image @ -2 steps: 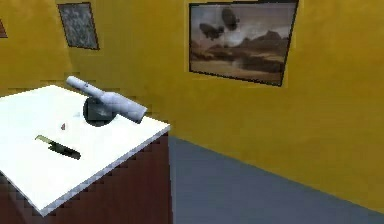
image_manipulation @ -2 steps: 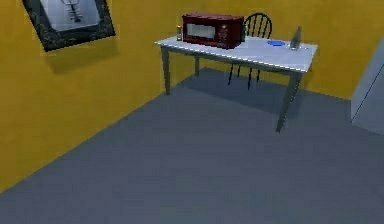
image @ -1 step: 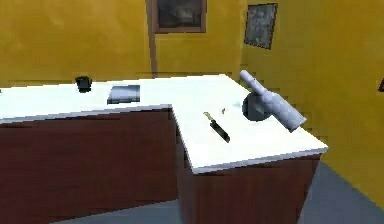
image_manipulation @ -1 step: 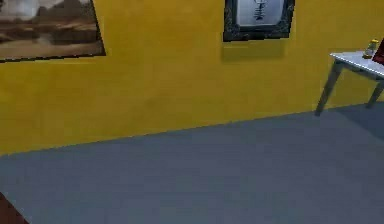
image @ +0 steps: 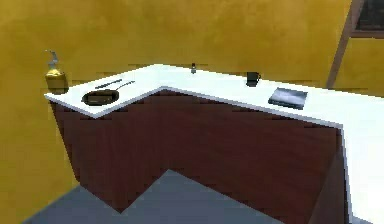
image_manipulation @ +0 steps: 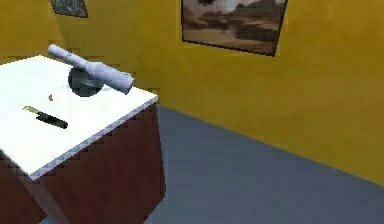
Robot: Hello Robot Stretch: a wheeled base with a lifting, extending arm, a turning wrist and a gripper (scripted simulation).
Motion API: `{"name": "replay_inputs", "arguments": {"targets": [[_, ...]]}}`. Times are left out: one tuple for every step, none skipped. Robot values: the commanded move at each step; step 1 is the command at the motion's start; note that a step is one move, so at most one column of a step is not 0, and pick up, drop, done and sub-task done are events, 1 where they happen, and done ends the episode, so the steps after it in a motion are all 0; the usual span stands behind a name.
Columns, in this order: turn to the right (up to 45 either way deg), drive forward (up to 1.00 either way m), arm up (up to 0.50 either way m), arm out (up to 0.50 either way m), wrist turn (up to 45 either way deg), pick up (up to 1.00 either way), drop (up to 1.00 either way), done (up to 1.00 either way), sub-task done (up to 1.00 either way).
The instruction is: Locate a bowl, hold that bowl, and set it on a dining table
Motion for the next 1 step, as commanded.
{"name": "replay_inputs", "arguments": {"targets": [[-24.0,0.0,0.0,0.0,0.0,0.0,0.0,0.0,0.0]]}}
